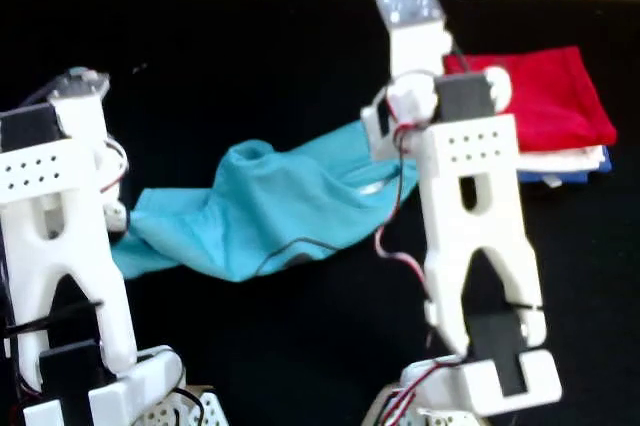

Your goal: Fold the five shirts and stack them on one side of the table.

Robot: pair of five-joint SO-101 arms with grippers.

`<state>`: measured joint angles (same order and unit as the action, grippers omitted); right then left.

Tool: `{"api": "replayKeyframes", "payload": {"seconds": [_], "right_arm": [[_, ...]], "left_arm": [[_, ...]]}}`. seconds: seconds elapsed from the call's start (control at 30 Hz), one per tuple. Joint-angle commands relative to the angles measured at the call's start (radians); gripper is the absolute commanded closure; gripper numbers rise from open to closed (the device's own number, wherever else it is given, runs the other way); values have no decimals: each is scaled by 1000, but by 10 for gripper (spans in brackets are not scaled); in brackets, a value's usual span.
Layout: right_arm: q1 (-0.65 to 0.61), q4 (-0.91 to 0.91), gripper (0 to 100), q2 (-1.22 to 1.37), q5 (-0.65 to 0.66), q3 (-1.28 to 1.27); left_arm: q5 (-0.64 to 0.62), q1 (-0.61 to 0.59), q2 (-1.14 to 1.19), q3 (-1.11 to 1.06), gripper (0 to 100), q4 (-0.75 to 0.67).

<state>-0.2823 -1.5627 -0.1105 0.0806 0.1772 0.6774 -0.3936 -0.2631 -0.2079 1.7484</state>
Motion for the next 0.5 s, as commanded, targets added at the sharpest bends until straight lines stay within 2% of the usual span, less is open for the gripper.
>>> {"api": "replayKeyframes", "payload": {"seconds": [0.0,0.17,0.3,0.47], "right_arm": [[-81,208,979,-71,-6,-223],[-211,438,814,47,-8,-226],[-294,515,826,257,-9,-45],[-384,483,826,561,-11,255]], "left_arm": [[9,2,-36,-133,991,-81],[6,2,-36,-311,991,-187],[5,2,-36,-387,991,-207],[5,1,-38,-400,991,-207]]}}
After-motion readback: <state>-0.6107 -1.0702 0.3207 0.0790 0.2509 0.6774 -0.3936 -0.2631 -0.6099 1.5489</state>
